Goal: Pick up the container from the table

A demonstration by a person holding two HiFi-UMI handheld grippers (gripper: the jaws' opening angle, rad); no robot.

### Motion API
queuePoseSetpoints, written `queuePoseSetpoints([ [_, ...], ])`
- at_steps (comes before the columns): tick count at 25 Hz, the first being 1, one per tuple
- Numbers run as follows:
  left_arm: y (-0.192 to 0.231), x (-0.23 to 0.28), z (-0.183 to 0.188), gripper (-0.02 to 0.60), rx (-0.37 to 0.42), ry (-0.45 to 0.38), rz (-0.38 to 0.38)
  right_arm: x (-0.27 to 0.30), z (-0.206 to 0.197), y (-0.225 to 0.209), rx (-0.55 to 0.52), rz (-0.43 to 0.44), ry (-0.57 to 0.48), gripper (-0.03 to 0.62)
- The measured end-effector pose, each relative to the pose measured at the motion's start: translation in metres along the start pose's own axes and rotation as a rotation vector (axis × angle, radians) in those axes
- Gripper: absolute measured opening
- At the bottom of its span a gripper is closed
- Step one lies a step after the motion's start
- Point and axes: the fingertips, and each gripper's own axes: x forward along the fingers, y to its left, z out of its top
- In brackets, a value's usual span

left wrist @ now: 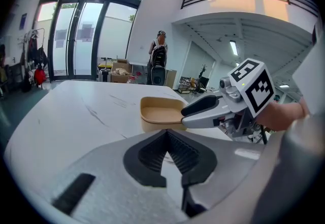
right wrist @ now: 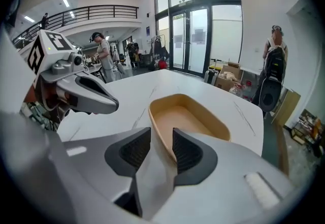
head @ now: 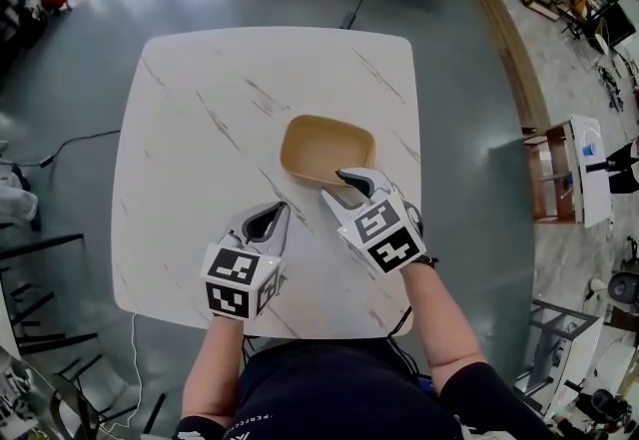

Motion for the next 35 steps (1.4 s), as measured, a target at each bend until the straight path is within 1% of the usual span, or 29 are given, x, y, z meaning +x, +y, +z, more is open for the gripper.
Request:
queuePoseSetpoints([
  [3, 0.007, 0.009, 0.002, -0.005, -0.014, 0.005, 0.009, 0.005, -0.003, -0.002, -0.098, -0.002, 0.050, 0.137],
  [9, 0.019, 0.024, 0.012, -0.005, -0.009, 0.002, 0.017, 0.015, -0.011, -0.001, -0.230, 0.006, 0.141, 0.132],
  [14, 0.018, 0.031, 0.016, -0.005, -0.007, 0.002, 0.008, 0.021, -0.022, 0.000, -0.295, 0.017, 0.213, 0.105],
  [15, 0.019, 0.032, 0.015, -0.005, -0.007, 0.005, 0.009, 0.022, -0.022, -0.001, -0.302, 0.012, 0.216, 0.094],
  [16, 0.020, 0.032, 0.014, -0.005, -0.006, 0.009, 0.011, 0.023, -0.022, -0.002, -0.307, 0.005, 0.217, 0.062],
  [20, 0.025, 0.031, 0.010, -0.005, 0.003, 0.019, 0.026, 0.025, -0.022, -0.002, -0.324, 0.000, 0.217, 0.052],
  [24, 0.029, 0.029, 0.008, -0.005, 0.003, 0.020, 0.035, 0.026, -0.021, -0.002, -0.319, 0.004, 0.216, 0.026],
  [29, 0.029, 0.017, 0.007, -0.005, 0.017, 0.011, 0.051, 0.019, -0.014, 0.001, -0.288, -0.004, 0.189, 0.025],
  [35, 0.028, -0.010, 0.001, -0.005, 0.010, -0.031, 0.072, 0.005, 0.001, 0.019, -0.249, -0.016, 0.127, 0.025],
])
